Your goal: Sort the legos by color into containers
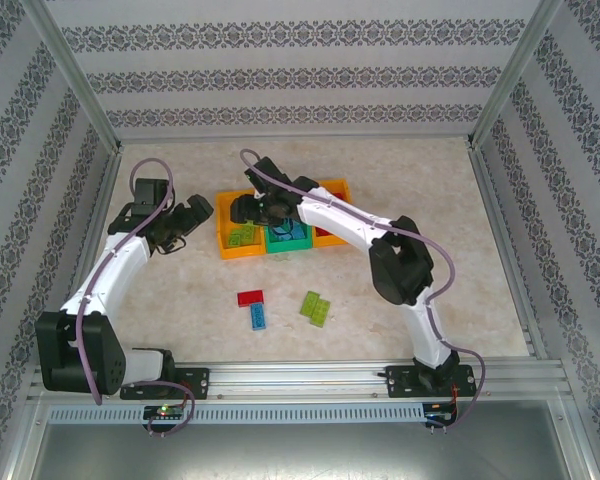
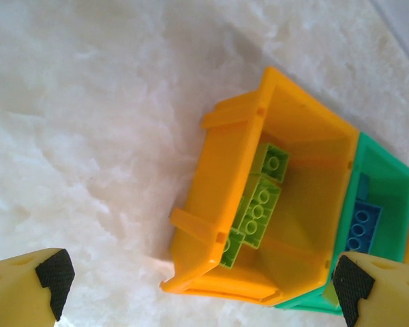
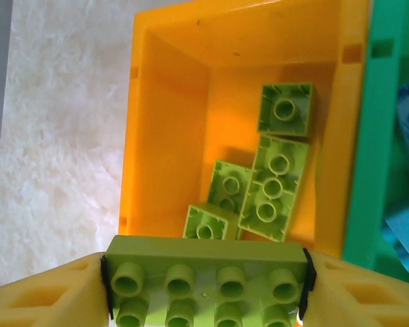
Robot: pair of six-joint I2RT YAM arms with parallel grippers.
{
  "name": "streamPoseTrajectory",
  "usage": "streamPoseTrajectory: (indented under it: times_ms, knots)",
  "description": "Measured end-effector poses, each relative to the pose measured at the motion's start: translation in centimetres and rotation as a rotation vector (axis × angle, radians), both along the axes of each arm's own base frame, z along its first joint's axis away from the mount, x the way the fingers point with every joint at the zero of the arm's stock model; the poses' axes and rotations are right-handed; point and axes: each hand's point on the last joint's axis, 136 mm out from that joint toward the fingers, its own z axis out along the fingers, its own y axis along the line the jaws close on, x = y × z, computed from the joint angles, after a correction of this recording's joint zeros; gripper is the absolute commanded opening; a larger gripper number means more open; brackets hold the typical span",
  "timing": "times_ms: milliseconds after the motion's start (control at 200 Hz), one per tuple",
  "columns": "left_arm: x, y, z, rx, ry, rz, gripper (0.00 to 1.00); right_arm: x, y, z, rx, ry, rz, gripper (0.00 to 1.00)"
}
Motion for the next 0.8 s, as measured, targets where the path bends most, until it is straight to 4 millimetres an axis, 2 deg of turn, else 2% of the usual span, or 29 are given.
streamPoseTrajectory:
  times_ms: [65,130,175,250,395,480,604,674,799]
  knots:
    - [-0.4,0.0,-0.5,0.006,0.020,-0.005,1.00,0.7,0.4,-0.4,0.005,0.003,0.003,0.75]
    - [-0.9,0.1,-0.7,0.016,0.032,-0.008,1.00,1.2,0.6,-0.9,0.010,0.012,0.001,0.86]
    - [-1.3,0.2,-0.9,0.022,0.036,-0.010,1.00,1.3,0.5,-1.2,0.011,0.021,0.000,0.89]
    - [-2.1,0.2,-1.0,0.028,0.039,-0.011,1.00,1.5,0.8,-0.5,0.031,0.014,0.007,0.97]
    - [-3.5,-0.2,-1.5,0.034,0.049,-0.023,1.00,1.5,1.0,-0.2,0.039,0.007,0.015,0.98]
    - [-4.2,-1.0,-1.6,0.045,0.058,-0.052,1.00,1.3,0.8,-0.2,0.036,0.005,0.021,0.98]
    - [-5.0,-3.2,-1.6,0.084,0.062,-0.124,1.00,-0.4,-1.0,0.2,0.005,-0.009,0.050,0.98]
    - [-5.9,-5.2,-1.8,0.109,0.077,-0.194,1.00,-1.6,-2.4,1.2,-0.010,-0.036,0.065,0.98]
    - [-7.9,-8.3,-2.8,0.138,0.118,-0.308,1.00,-3.7,-6.4,2.8,-0.052,-0.092,0.044,0.98]
